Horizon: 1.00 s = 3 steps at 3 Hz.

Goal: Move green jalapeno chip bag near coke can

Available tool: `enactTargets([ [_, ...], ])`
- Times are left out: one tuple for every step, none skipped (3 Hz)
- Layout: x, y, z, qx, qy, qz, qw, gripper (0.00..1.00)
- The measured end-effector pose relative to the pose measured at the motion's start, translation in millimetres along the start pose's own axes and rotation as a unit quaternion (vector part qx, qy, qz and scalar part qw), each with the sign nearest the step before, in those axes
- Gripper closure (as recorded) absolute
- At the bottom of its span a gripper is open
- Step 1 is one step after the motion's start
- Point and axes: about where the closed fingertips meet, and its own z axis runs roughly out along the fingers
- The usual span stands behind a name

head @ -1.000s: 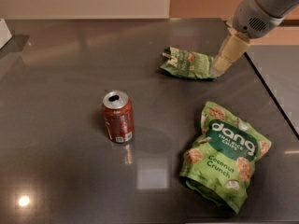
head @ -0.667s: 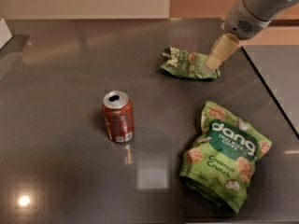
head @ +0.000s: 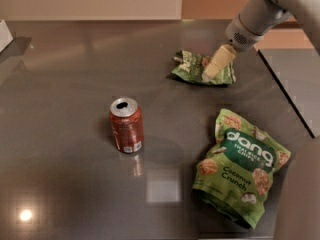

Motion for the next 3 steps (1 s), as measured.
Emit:
enactTargets([
  [2, -9, 29, -0.010, 0.009, 0.012, 0.9998, 0.00],
  [11, -12, 48, -0.017, 0.021, 0.023, 0.9994, 0.00],
  [17, -13, 58, -0.021, 0.028, 0.028, 0.9990, 0.06],
])
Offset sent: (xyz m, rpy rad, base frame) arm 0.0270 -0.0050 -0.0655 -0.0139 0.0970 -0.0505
